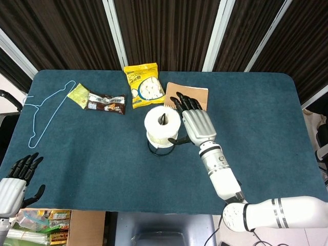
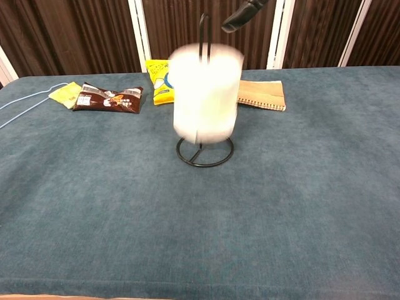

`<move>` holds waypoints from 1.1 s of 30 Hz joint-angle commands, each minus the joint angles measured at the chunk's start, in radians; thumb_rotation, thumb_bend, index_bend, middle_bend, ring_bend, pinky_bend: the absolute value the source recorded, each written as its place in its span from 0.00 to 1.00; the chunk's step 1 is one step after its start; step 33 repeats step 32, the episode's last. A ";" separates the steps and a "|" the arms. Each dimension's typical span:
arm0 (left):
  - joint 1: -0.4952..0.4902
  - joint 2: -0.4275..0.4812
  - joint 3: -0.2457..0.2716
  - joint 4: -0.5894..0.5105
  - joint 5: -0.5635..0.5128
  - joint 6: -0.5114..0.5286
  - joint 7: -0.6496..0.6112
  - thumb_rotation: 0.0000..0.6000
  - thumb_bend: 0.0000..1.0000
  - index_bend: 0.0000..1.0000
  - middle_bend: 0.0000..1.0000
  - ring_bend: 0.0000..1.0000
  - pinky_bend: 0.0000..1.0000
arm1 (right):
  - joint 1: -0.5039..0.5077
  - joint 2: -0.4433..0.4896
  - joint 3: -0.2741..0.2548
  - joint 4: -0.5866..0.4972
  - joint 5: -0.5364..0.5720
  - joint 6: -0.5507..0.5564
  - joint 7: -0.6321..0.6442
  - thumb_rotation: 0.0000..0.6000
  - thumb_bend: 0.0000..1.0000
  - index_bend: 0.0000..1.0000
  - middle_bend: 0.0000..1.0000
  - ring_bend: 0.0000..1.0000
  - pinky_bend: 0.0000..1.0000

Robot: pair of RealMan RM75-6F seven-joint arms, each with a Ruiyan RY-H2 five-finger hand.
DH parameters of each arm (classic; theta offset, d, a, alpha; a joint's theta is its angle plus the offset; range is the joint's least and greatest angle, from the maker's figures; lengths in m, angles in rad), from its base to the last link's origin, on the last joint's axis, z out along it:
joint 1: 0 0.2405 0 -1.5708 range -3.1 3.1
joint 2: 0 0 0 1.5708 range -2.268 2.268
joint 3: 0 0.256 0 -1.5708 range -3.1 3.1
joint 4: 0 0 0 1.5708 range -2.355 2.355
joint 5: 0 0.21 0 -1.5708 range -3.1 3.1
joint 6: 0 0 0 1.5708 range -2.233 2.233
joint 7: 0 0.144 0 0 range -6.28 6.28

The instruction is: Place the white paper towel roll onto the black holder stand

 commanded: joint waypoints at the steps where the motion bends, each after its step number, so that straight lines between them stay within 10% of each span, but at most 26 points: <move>1: 0.000 0.000 0.001 -0.001 0.001 0.000 0.001 1.00 0.42 0.00 0.00 0.01 0.11 | -0.013 0.024 -0.009 -0.018 -0.014 0.006 0.002 1.00 0.20 0.00 0.01 0.02 0.13; 6: 0.002 0.001 0.003 -0.003 0.007 0.004 0.002 1.00 0.42 0.00 0.00 0.01 0.11 | -0.073 0.105 -0.067 -0.099 -0.112 0.019 -0.001 1.00 0.20 0.00 0.00 0.00 0.12; 12: 0.008 0.000 0.001 0.002 0.020 0.031 -0.005 1.00 0.42 0.00 0.00 0.01 0.11 | -0.326 0.214 -0.371 -0.156 -0.592 0.111 0.017 1.00 0.20 0.00 0.00 0.00 0.00; 18: 0.018 -0.012 0.002 0.019 0.056 0.078 -0.008 1.00 0.42 0.00 0.00 0.01 0.09 | -0.615 0.191 -0.641 0.097 -0.969 0.258 0.169 1.00 0.20 0.00 0.00 0.00 0.00; 24: 0.021 -0.019 0.011 0.024 0.075 0.084 0.008 1.00 0.42 0.00 0.00 0.00 0.08 | -0.831 0.045 -0.632 0.453 -0.984 0.422 0.372 1.00 0.20 0.00 0.00 0.00 0.00; 33: 0.013 -0.022 0.016 0.012 0.069 0.051 0.045 1.00 0.42 0.00 0.00 0.00 0.08 | -0.879 0.033 -0.590 0.519 -1.023 0.400 0.459 1.00 0.20 0.00 0.00 0.00 0.00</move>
